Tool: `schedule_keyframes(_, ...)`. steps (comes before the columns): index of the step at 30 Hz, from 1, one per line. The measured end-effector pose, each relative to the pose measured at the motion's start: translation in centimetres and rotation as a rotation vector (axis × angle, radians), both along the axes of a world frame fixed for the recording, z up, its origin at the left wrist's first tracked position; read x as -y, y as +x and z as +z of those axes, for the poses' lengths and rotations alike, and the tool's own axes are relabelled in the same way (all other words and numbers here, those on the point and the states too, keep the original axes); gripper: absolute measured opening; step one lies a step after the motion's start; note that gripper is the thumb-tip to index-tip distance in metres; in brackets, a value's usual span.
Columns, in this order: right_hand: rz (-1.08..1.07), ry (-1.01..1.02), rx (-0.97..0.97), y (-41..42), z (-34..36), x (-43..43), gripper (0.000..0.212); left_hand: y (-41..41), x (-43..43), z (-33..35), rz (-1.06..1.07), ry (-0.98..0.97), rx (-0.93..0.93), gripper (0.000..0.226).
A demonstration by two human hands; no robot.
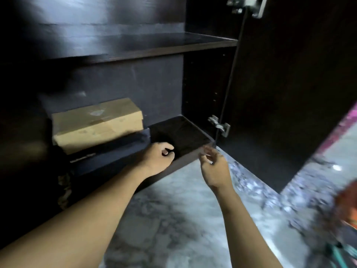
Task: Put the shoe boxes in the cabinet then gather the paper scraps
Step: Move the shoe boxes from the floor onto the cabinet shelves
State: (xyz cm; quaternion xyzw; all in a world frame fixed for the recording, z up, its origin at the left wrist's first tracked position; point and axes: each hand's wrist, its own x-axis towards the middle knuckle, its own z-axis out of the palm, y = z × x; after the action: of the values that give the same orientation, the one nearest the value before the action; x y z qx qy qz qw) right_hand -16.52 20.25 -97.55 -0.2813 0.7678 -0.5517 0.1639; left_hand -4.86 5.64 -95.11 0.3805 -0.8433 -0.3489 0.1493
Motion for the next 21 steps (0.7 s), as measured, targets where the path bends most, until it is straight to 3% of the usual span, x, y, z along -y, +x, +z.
schedule_keyframes(8,-0.405,0.104,-0.105,0.0,-0.5,-18.6,0.029,-8.6,-15.4,-0.4,-0.420,0.188,-0.178,0.014)
schedule_keyframes(11,-0.571,0.187,-0.143,-1.6,-1.9,-25.5,0.033,-11.7,-21.8,-1.0,-0.590,0.267,-0.124,0.017)
schedule_keyframes(14,-0.607,0.341,-0.105,-3.1,-3.4,-31.8,0.035,-14.7,-27.6,-1.9,-0.708,0.351,-0.029,0.022)
schedule_keyframes(21,-0.866,0.673,0.091,-6.7,-8.0,-43.8,0.055,-19.9,-35.0,-8.0,-0.777,0.362,0.355,0.063)
